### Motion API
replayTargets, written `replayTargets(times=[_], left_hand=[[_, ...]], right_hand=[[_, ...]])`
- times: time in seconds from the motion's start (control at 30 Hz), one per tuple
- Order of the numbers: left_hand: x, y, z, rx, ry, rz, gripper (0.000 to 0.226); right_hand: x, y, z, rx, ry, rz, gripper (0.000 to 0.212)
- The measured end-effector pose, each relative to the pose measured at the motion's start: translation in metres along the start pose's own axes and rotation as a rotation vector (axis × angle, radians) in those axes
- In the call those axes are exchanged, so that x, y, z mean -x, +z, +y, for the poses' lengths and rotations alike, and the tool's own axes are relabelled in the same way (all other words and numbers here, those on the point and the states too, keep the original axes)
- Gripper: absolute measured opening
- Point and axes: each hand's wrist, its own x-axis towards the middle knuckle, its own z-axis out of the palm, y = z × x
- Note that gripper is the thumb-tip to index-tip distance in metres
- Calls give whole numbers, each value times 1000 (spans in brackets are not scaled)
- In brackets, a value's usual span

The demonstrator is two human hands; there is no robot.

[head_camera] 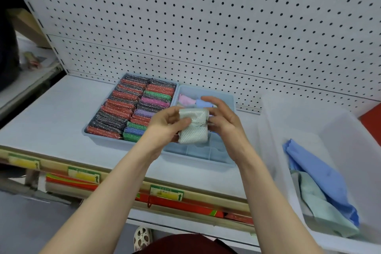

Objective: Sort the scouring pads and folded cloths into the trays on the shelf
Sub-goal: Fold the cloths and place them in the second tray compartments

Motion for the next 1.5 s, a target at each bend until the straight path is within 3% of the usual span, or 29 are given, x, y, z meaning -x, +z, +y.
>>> replayTargets(times=[0.1, 0.2, 0.37, 0.47, 0.63, 0.73, 0.83, 0.97, 1.03, 1.2, 1.37, 1.5], left_hand=[[1, -5, -6, -23, 46, -1, 19], [3, -8, -9, -45, 48, -2, 25], [1, -12, -15, 115, -74, -9, 25], [0, -14, -21, 85, -30, -23, 21], [-8, -20, -29, -88, 20, -57, 32], [-12, -20, -28, -169, 72, -157, 33], [-21, -25, -32, -399, 196, -99, 35], [-31, -40, -49, -915, 479, -58, 33], [-35, -40, -58, -1072, 560, -97, 33], [-45, -36, -71, -1252, 629, -108, 36], [-50, -33, -78, -1346, 668, -91, 39], [-53, -33, -82, -1364, 718, -71, 31]], right_hand=[[7, 3, 7, 10, 120, -46, 36], [9, 9, 16, -2, 116, -10, 30], [8, 15, 25, -4, 47, 102, 48], [9, 16, 30, 58, 87, 95, 58], [8, 5, 21, -90, 276, 17, 26], [5, -3, 24, 60, 320, -107, 27], [1, -9, 32, 143, 288, 13, 27], [3, -17, 51, 721, 200, 157, 22], [2, -15, 63, 854, 152, 154, 18], [-13, -4, 80, 1092, 66, 146, 19], [-17, -4, 85, 1123, 163, 31, 23], [-24, -1, 77, 1361, 127, -5, 29]])
